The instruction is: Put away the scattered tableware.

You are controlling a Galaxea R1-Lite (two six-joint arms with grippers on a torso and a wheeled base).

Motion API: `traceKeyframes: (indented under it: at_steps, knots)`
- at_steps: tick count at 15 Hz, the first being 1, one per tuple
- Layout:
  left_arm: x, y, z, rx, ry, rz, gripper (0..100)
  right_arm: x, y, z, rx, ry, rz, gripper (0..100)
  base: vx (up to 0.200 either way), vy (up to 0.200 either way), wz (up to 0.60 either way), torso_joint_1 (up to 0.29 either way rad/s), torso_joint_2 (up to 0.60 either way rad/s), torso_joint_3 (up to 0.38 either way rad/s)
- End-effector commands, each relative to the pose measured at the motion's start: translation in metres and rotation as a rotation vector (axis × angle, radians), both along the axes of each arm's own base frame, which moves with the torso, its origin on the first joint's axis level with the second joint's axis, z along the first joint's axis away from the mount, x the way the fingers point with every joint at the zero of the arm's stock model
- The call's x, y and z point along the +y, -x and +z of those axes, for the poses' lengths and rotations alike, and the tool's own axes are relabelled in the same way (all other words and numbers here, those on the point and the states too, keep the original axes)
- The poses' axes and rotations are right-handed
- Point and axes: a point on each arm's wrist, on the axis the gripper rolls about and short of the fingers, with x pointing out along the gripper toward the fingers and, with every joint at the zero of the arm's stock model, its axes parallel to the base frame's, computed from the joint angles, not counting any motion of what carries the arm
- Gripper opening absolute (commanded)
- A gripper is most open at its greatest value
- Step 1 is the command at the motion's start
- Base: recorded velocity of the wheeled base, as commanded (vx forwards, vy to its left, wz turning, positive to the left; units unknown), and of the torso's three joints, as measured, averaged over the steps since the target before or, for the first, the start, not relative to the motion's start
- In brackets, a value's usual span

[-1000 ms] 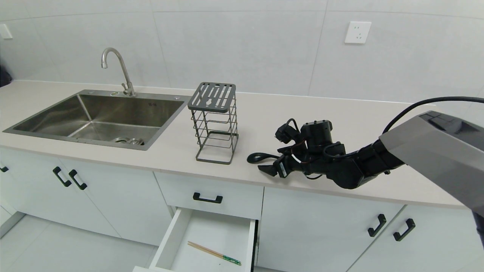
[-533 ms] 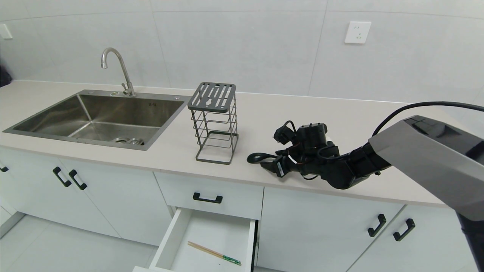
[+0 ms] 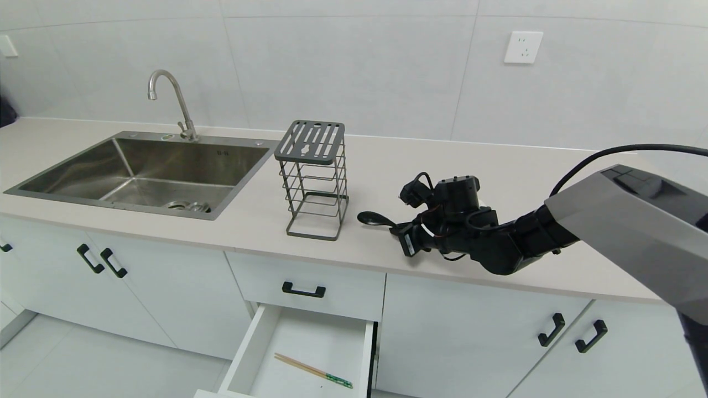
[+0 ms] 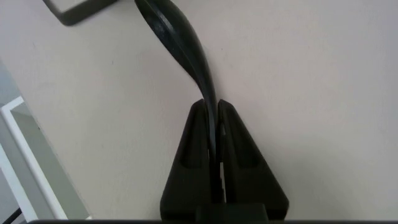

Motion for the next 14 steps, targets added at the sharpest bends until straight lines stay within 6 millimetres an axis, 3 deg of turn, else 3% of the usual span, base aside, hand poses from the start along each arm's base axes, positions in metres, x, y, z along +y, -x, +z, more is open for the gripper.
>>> traceKeyframes:
  at_steps: [1, 6, 9, 14]
  knots:
    - [0.000, 0.000, 0.000, 0.000, 0.000, 0.000, 100, 0.005, 0.007, 0.020, -0.038, -0.019, 0.016, 0, 0.000, 0.000, 0.00, 0.000, 0.00, 0.000]
    - [0.000, 0.000, 0.000, 0.001, 0.000, 0.000, 100, 0.017, 0.020, 0.040, -0.073, -0.039, 0.056, 0, 0.000, 0.000, 0.00, 0.000, 0.00, 0.000]
    - [0.000, 0.000, 0.000, 0.001, 0.000, 0.000, 100, 0.036, 0.042, 0.048, -0.067, -0.040, 0.118, 0, 0.000, 0.000, 0.00, 0.000, 0.00, 0.000]
    - [0.000, 0.000, 0.000, 0.001, 0.000, 0.000, 100, 0.047, 0.065, 0.055, -0.060, -0.041, 0.169, 0, 0.000, 0.000, 0.00, 0.000, 0.00, 0.000]
